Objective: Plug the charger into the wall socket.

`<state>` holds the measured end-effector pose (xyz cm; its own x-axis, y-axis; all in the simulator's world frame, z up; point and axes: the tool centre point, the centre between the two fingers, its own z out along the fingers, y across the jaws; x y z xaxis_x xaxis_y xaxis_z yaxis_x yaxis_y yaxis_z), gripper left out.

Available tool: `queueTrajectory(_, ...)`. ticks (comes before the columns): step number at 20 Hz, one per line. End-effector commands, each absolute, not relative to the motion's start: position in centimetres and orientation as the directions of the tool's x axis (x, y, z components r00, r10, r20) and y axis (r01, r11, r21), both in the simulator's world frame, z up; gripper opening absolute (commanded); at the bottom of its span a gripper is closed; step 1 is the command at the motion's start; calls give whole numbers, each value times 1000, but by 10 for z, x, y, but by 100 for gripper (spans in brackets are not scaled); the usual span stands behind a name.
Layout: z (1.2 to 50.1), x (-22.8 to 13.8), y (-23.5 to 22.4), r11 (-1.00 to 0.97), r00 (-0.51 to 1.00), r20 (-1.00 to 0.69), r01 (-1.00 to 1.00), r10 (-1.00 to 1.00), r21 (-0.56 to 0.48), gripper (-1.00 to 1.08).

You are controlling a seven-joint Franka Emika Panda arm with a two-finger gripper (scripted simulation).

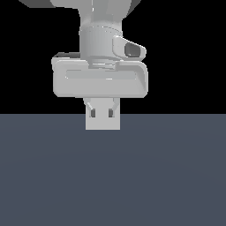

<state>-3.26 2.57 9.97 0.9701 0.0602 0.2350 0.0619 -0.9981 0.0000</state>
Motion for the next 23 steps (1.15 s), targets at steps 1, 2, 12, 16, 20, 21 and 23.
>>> queueTrajectory(1,100,-30,26,-998,970,235,62,60,0,-100)
queueTrajectory(2,100,-29,26,-998,970,235,62,60,0,-100)
queueTrajectory(12,100,5,28,-998,970,235,62,60,0,-100)
queueTrajectory(16,100,14,29,-998,970,235,62,60,0,-100)
queueTrajectory(20,100,17,29,-998,970,235,62,60,0,-100)
queueTrajectory(21,100,17,29,-998,970,235,62,60,0,-100)
queueTrajectory(23,100,17,29,-998,970,235,62,60,0,-100)
